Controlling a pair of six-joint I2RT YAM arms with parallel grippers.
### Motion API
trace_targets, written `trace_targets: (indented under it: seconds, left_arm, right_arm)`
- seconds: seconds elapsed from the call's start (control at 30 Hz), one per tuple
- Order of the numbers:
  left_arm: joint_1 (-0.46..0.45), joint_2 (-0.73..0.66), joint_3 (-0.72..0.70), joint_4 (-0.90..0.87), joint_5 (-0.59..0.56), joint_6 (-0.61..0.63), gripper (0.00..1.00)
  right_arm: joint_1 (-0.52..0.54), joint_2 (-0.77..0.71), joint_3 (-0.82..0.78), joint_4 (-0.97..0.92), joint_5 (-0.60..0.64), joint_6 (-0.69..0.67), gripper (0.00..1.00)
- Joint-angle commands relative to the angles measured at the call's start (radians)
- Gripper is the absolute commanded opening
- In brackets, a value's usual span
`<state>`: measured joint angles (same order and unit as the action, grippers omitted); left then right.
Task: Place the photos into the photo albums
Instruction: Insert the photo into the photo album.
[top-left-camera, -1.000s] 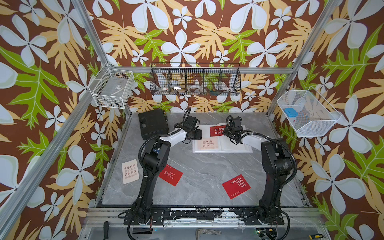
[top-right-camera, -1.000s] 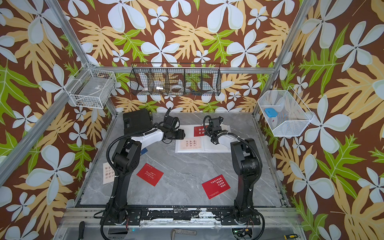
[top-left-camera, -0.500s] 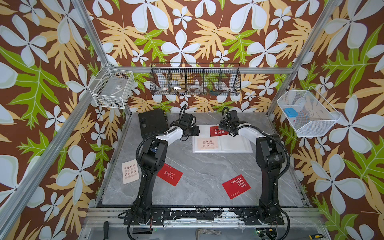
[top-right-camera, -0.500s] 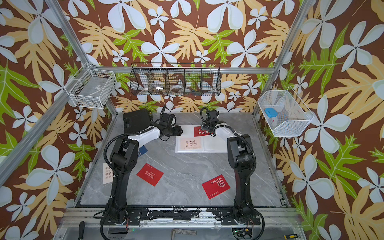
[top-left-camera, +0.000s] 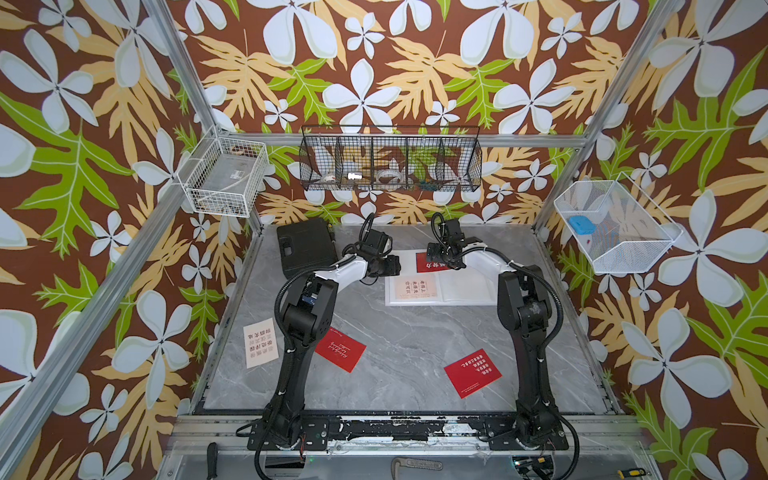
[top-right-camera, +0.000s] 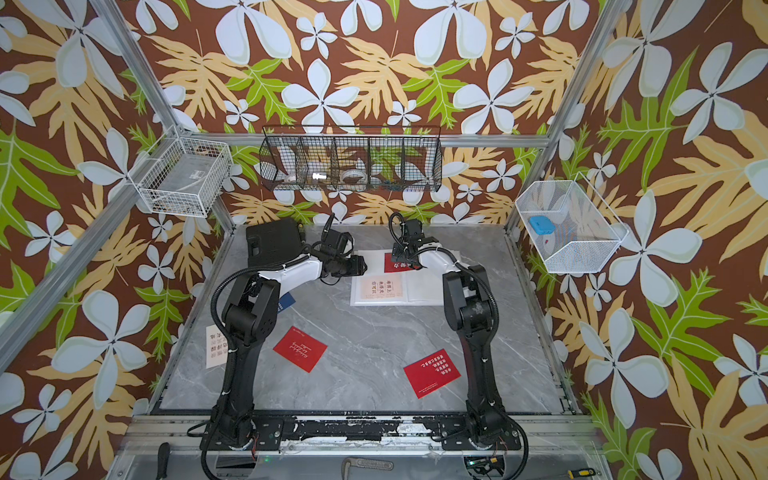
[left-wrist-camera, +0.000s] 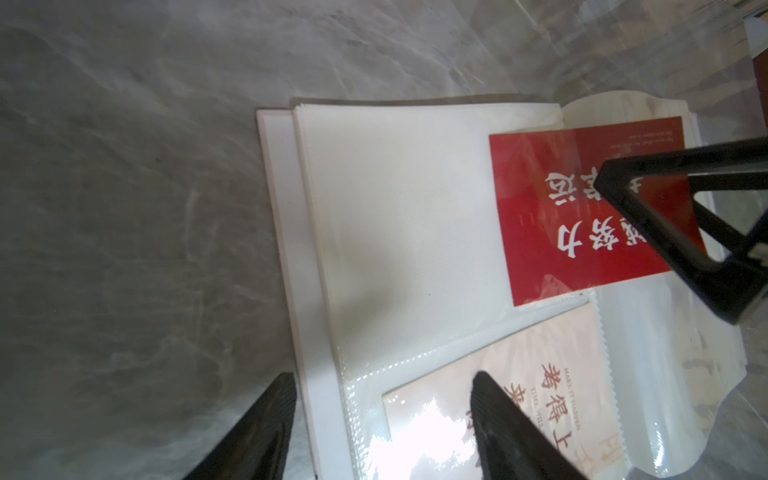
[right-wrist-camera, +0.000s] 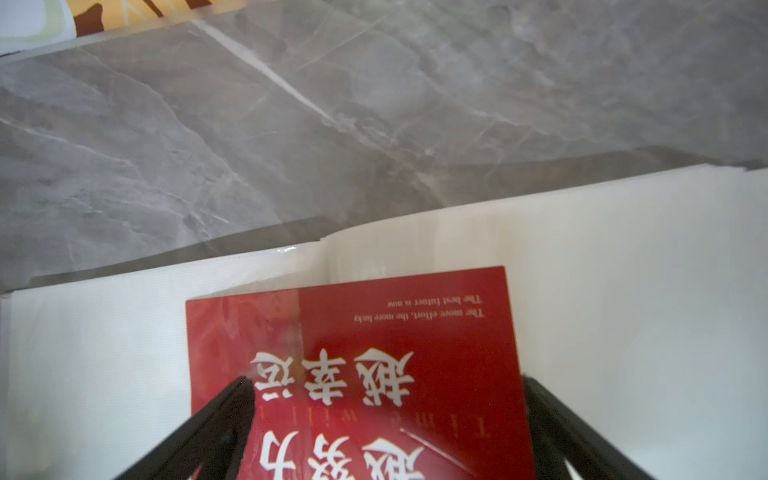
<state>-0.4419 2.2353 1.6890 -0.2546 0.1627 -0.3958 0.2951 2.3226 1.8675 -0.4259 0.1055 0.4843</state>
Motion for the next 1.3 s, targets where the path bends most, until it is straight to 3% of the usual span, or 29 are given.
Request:
trace_targets:
  seconds: [0.0,0.3,0.9,1.27]
  left_arm:
    - [0.002,0.009,-0.003,0.016,0.011,-0.006,0.69]
    - [0.002,0.014,-0.011,0.025,0.023,-0.015,0.69]
    - [0.002,0.012,-0.013,0.025,0.014,-0.011,0.69]
    - [0.002,0.021,0.003,0.007,0.015,-0.003,0.69]
  right_arm:
    - [0.013,0.03,0.041,-0.055,-0.044,-0.013,0.99]
    - [0.044,0.066,0.095,-0.068,-0.092,-0.046,0.99]
    - [0.012,-0.005,0.079,-0.163,0.078,-0.09,0.99]
    - [0.04,0.023,0.117,-0.16,0.08,-0.062,0.99]
